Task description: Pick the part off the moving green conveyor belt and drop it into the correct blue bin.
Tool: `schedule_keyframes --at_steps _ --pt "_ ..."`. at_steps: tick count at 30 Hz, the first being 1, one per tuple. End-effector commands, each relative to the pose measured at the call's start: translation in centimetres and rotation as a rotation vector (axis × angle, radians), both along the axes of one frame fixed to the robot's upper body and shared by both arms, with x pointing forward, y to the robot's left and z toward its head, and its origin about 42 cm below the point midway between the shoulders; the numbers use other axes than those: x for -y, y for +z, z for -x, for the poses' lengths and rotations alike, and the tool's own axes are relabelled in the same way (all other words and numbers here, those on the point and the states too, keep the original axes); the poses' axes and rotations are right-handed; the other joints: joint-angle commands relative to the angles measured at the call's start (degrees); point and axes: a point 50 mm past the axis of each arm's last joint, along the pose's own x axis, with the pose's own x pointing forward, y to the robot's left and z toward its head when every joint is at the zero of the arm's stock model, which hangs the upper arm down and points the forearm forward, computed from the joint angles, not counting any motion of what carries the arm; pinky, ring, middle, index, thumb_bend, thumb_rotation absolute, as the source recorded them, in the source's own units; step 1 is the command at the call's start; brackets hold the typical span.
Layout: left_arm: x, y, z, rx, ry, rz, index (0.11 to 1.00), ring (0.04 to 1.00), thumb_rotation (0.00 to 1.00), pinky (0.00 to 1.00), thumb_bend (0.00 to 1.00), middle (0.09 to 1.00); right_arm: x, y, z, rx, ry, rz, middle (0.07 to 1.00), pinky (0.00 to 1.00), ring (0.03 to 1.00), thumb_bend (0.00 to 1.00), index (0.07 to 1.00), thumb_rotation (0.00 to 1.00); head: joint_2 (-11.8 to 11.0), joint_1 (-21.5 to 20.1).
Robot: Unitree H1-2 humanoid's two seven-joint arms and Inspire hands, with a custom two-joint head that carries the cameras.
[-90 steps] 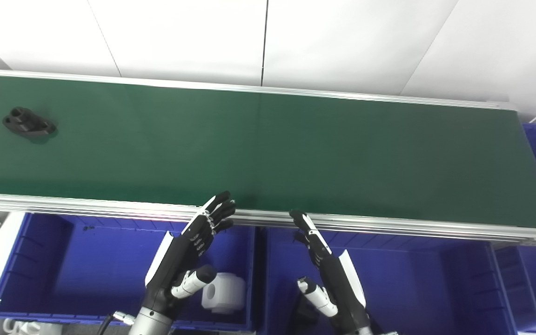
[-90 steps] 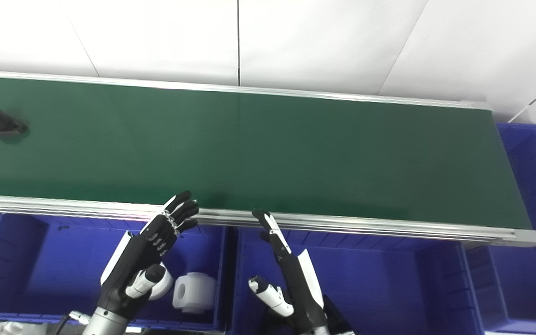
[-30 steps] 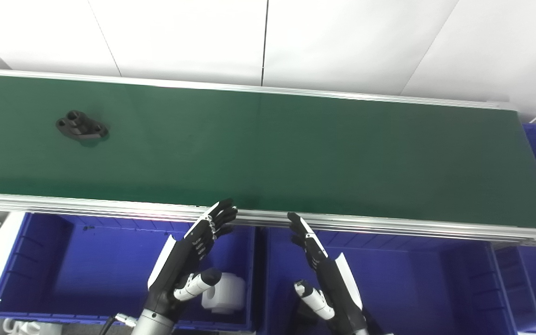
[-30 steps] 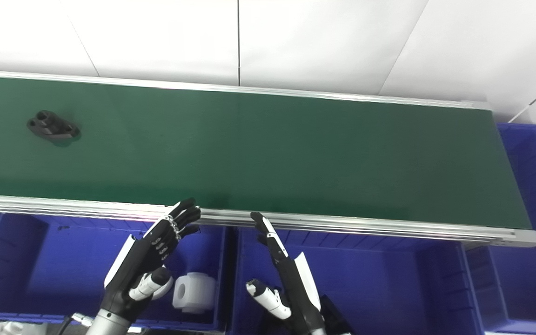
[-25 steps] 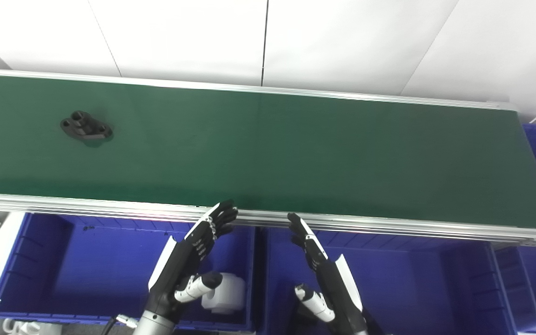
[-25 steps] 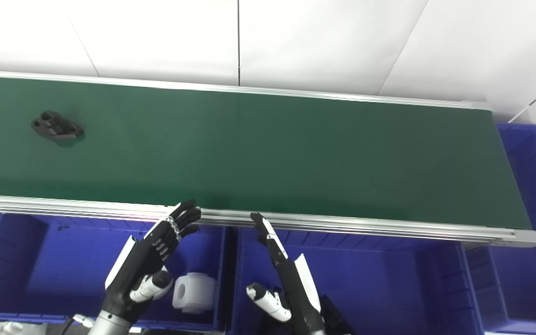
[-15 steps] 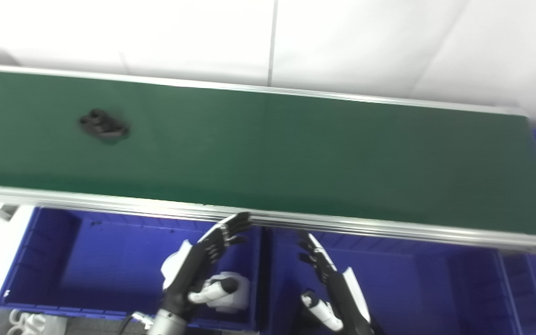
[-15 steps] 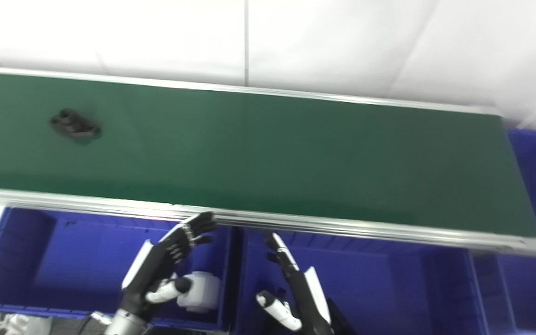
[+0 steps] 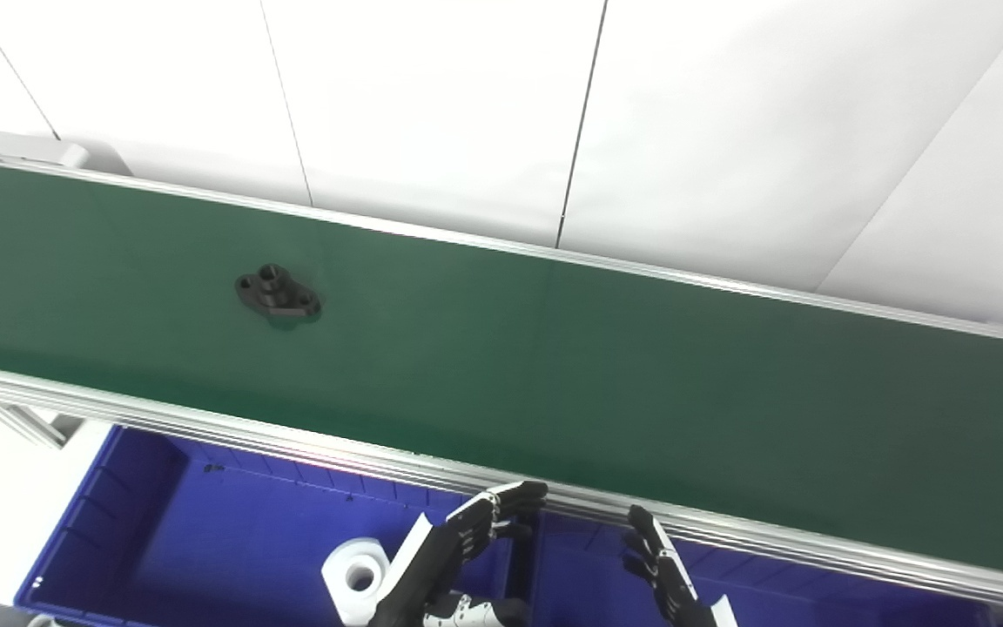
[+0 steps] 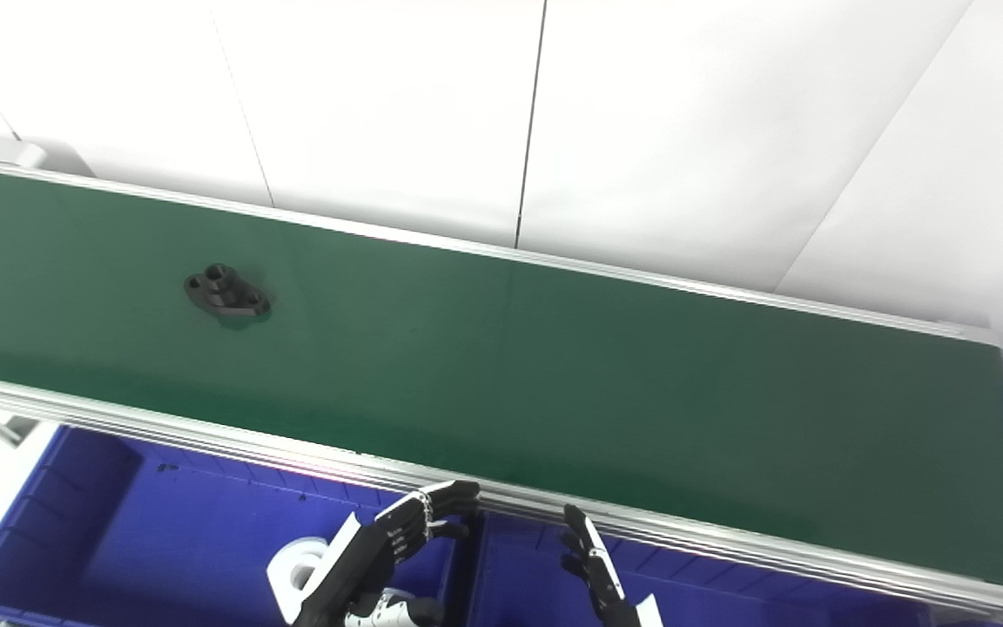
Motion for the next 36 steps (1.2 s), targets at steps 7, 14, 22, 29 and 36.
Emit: schedule_keyframes --at_steps 7,14,22,29,36 --pt "0.13 1.08 -0.46 0.072 0.004 0.022 0.799 0.824 0.63 0.74 0.93 0.819 -0.37 0.87 -0.14 0.075 0.006 -0.035 0.966 0.86 0.927 0.91 0.973 1.00 0.2 0.1" --pt "0.28 0.91 -0.62 0.067 0.004 0.024 0.797 0.825 0.62 0.74 0.93 0.817 -0.33 0.75 -0.30 0.071 0.007 -0.040 0.962 0.86 0.920 0.91 0.970 1.00 0.1 -0.1" --pt "0.32 0.91 -0.78 0.070 0.001 0.023 0.800 0.823 0.62 0.74 0.92 0.818 -0.20 0.54 -0.31 0.065 0.011 -0.033 0.964 0.86 0.927 0.91 0.966 1.00 0.0 -0.1" --pt "0.10 0.69 -0.86 0.064 0.003 0.024 0.799 0.820 0.62 0.73 0.93 0.817 -0.36 0.22 -0.32 0.054 0.015 -0.034 0.962 0.86 0.928 0.91 0.961 0.99 -0.4 -0.9" --pt "0.12 0.58 -1.00 0.063 -0.002 0.022 0.800 0.818 0.62 0.73 0.94 0.818 -0.31 0.00 -0.43 0.046 0.015 -0.038 0.962 0.86 0.930 0.93 0.963 0.98 -0.4 -1.1"
